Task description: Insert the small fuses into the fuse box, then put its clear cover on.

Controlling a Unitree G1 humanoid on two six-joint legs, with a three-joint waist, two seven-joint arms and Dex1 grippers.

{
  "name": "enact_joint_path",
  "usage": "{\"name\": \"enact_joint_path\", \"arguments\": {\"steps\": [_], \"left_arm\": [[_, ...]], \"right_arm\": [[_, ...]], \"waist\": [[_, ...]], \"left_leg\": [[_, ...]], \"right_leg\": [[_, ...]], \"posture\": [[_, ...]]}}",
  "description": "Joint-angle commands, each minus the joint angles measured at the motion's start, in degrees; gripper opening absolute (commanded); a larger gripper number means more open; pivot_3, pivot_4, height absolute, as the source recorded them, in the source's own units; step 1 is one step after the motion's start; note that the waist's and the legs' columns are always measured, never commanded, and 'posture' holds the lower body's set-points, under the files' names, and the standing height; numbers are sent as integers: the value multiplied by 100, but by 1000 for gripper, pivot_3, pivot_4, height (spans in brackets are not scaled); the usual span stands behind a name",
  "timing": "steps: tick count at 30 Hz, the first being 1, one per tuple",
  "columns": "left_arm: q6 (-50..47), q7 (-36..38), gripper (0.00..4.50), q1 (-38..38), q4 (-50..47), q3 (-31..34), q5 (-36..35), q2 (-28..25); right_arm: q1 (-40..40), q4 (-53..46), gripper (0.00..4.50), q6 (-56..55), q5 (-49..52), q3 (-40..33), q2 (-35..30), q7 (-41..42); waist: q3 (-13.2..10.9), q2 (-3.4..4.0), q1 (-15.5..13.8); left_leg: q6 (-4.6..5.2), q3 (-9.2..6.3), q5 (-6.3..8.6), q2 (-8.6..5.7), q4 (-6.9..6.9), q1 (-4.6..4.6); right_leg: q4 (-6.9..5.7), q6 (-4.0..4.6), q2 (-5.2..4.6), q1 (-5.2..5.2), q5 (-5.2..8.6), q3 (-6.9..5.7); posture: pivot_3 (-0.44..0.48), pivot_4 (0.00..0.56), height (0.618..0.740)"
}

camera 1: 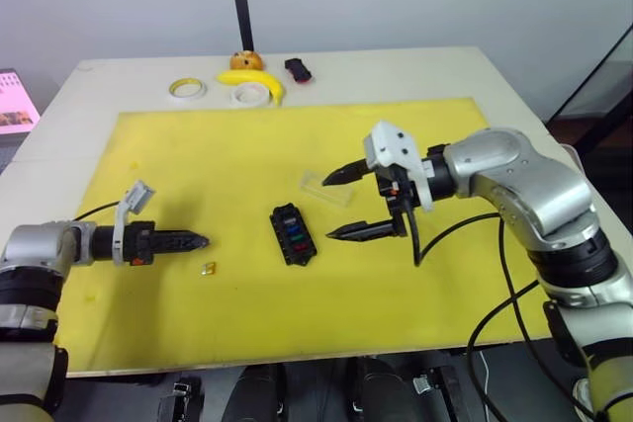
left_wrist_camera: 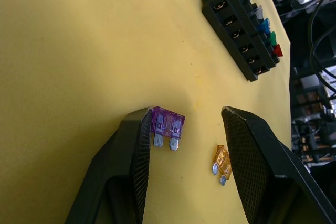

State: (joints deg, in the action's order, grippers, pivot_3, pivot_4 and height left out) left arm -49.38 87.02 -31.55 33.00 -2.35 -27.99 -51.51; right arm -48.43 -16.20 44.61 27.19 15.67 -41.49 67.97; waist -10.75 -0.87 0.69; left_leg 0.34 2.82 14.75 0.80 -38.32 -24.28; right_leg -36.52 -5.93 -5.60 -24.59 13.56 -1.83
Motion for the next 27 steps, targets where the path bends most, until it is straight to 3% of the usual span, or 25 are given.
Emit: {"name": "enact_joint_path", "arguments": {"steps": [1, 6, 9, 12, 22, 27], "left_arm": [[-72, -80, 2220, 25, -84, 91, 57, -63], [-67, -97, 2220, -13, -102, 52, 79, -1], [-27, -119, 1381, -24, -81, 40, 104, 22], [-2, -133, 45, -21, -68, 38, 143, 8], [29, -135, 45, 78, -115, 106, 165, -37], [-71, -299, 45, 172, -287, 440, 9, -75]], "right_arm": [[-100, -139, 4500, -88, -15, -46, 43, -6], [-99, -150, 4500, -87, -19, -55, 63, -24], [-79, -175, 4500, -83, -17, -75, 55, -38], [-71, -190, 4500, -79, -12, -79, 53, -49], [-58, -159, 4500, -175, -64, -28, 67, -42], [-72, -141, 4500, -185, -65, -24, 96, -23]], "waist": [[0, 0, 0], [0, 0, -1], [0, 0, -4], [0, 0, -2], [0, 0, 0], [0, 0, 4]], "left_leg": [[0, 0, 0, 0, 0, 0], [0, 0, 0, 0, 0, 0], [0, 0, 0, 0, 0, 0], [0, 0, 0, -2, 0, -1], [0, 0, 0, -1, 0, -1], [0, -1, 0, 1, 0, -1]], "right_leg": [[0, 0, 0, 0, 0, 0], [1, 0, 0, 0, 0, 0], [1, 0, 0, 0, 0, 1], [3, 0, 0, 0, 0, 1], [3, 0, 0, 0, 0, 0], [3, 0, 0, 0, 0, 0]], "posture": [[0, 150, 740], [0, 150, 740], [0, 150, 740], [0, 150, 740], [0, 150, 740], [0, 150, 740]]}}
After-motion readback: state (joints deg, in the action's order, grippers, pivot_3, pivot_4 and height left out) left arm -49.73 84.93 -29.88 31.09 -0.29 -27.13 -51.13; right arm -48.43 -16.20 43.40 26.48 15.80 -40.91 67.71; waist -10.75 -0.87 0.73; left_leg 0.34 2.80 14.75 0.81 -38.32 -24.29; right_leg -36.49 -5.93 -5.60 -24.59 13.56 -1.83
